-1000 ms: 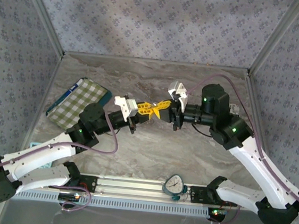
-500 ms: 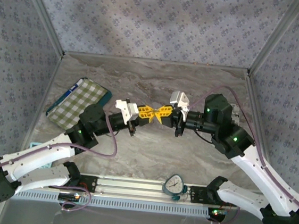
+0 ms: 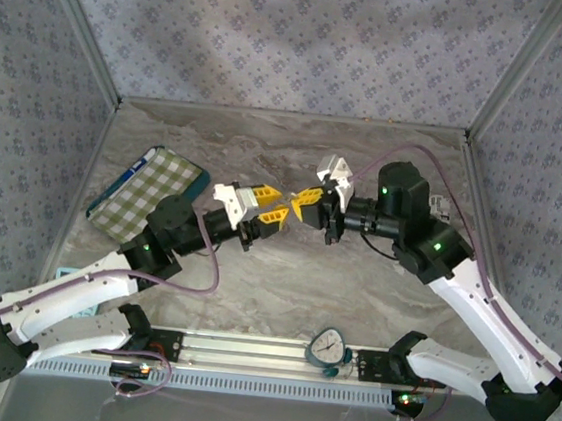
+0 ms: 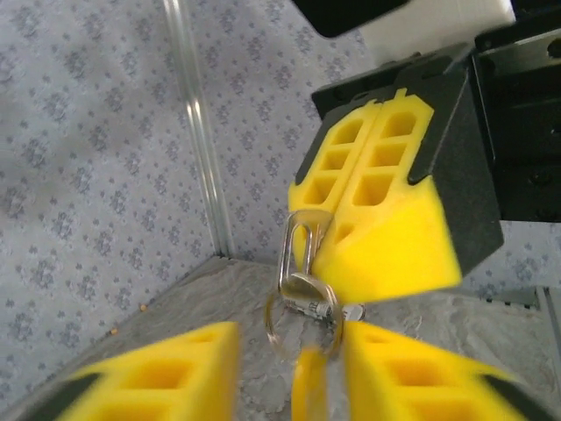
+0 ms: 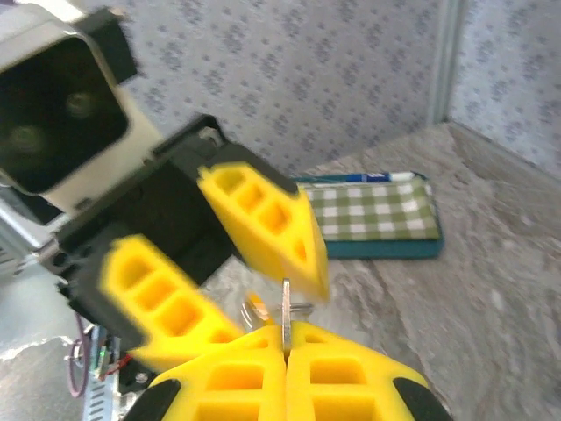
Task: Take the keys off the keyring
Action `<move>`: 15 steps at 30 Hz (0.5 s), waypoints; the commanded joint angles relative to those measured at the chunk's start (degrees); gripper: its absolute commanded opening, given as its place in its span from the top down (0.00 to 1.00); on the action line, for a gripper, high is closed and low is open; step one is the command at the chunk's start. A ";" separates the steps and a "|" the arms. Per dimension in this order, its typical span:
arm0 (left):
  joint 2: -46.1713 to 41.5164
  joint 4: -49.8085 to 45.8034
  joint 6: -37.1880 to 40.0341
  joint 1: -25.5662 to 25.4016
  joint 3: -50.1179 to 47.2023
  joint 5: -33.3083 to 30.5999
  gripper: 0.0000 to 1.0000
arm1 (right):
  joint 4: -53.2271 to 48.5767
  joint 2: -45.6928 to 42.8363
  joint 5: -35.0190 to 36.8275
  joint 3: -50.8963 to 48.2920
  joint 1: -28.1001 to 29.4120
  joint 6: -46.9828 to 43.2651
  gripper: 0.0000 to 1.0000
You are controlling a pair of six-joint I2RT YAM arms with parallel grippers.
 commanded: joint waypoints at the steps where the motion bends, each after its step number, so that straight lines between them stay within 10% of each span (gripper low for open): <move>1: -1.86 -1.00 -1.50 -0.18 0.16 -2.25 0.49 | -5.07 0.33 3.83 5.03 -0.68 0.39 1.00; 15: -2.65 -3.38 -2.96 -0.27 -0.38 -2.43 0.30 | -16.93 2.50 7.84 10.39 1.49 -4.81 1.00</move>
